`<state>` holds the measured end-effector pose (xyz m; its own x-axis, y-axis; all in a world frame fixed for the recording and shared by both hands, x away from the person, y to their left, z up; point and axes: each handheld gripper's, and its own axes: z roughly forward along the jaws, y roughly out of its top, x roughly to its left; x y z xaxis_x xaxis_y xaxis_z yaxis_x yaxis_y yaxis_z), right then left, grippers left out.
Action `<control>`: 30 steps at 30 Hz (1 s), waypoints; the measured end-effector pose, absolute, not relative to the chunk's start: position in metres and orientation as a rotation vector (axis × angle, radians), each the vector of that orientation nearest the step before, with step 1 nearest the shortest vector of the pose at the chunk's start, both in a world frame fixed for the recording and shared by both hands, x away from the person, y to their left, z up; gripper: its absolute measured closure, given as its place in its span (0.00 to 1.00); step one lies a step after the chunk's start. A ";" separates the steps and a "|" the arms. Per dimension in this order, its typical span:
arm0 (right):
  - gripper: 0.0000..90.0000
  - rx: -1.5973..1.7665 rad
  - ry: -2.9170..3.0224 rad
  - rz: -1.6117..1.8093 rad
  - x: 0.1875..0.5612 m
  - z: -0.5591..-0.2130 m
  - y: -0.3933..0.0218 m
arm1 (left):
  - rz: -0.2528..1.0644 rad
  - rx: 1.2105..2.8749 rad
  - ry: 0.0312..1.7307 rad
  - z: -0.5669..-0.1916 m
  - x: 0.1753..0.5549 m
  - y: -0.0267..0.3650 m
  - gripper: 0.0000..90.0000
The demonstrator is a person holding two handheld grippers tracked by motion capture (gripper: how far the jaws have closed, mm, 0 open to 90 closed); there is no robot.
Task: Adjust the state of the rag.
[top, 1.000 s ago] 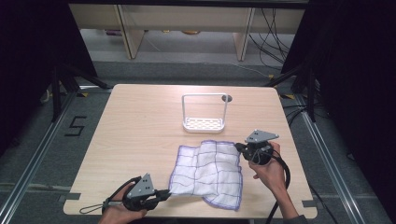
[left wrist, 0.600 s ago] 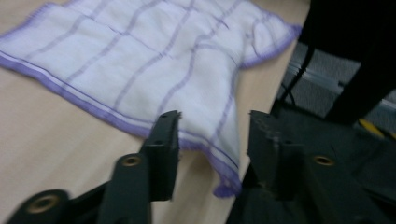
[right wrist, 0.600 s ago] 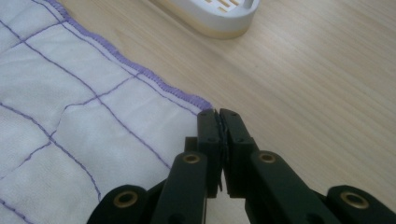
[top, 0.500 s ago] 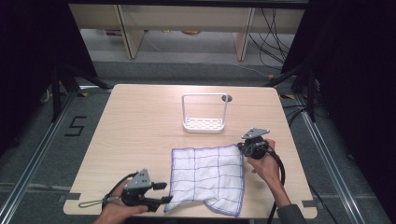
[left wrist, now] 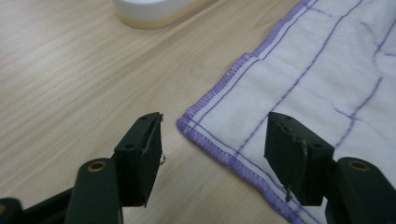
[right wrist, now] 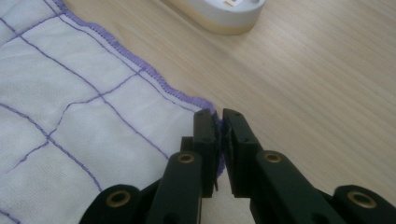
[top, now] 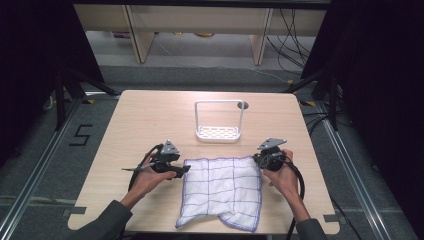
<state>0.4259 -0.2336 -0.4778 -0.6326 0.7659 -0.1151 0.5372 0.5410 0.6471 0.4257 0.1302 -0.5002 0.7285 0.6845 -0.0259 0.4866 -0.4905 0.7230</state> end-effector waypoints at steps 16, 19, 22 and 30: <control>0.59 1.197 2.407 0.773 0.440 -0.497 -0.235 | 0.313 2.243 0.851 -0.510 0.435 0.116 0.60; 0.66 1.216 2.410 0.805 0.442 -0.498 -0.235 | 0.289 2.237 0.814 -0.511 0.435 0.115 0.75; 0.83 1.176 2.453 0.832 0.441 -0.499 -0.233 | 0.274 2.235 0.788 -0.511 0.433 0.114 0.88; 0.96 1.152 2.451 0.900 0.436 -0.491 -0.235 | 0.298 2.214 0.765 -0.505 0.431 0.118 0.96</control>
